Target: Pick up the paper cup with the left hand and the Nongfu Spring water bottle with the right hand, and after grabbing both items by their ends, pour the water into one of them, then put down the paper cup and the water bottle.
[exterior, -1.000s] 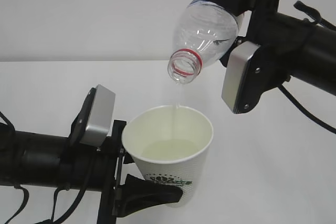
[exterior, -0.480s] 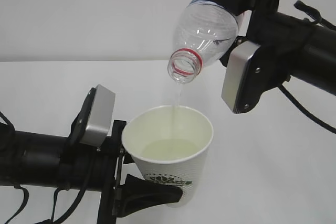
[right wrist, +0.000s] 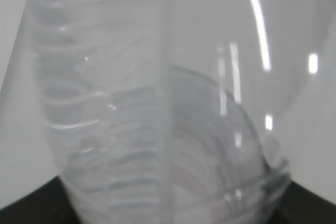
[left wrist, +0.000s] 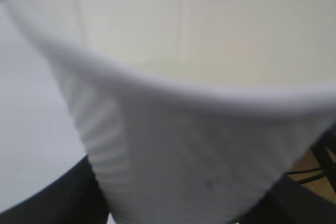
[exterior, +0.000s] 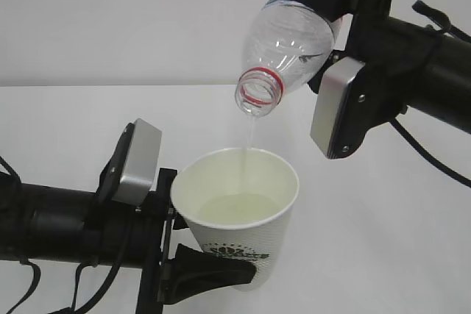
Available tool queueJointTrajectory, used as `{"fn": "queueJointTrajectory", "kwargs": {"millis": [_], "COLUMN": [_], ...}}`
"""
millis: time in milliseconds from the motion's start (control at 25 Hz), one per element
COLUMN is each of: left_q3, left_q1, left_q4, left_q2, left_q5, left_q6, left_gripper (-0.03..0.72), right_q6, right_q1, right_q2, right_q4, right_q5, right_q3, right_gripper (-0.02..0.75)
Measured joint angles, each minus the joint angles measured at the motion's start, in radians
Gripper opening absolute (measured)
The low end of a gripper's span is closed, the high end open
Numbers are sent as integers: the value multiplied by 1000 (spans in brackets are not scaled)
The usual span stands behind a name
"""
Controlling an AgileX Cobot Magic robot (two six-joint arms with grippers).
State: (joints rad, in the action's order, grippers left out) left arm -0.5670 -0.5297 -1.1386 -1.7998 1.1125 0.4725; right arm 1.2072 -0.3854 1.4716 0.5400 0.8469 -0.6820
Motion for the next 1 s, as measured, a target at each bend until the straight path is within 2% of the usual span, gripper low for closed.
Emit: {"fn": "queueJointTrajectory", "kwargs": {"millis": [1000], "left_q3": [0], "left_q1": [0], "left_q4": [0], "left_q2": [0], "left_q5": [0], "left_q6": [0], "left_gripper": [459], "right_q6": [0], "right_q1": [0], "right_q2": [0], "right_q4": [0], "right_q5": [43], "right_q3": [0], "right_gripper": [451]}}
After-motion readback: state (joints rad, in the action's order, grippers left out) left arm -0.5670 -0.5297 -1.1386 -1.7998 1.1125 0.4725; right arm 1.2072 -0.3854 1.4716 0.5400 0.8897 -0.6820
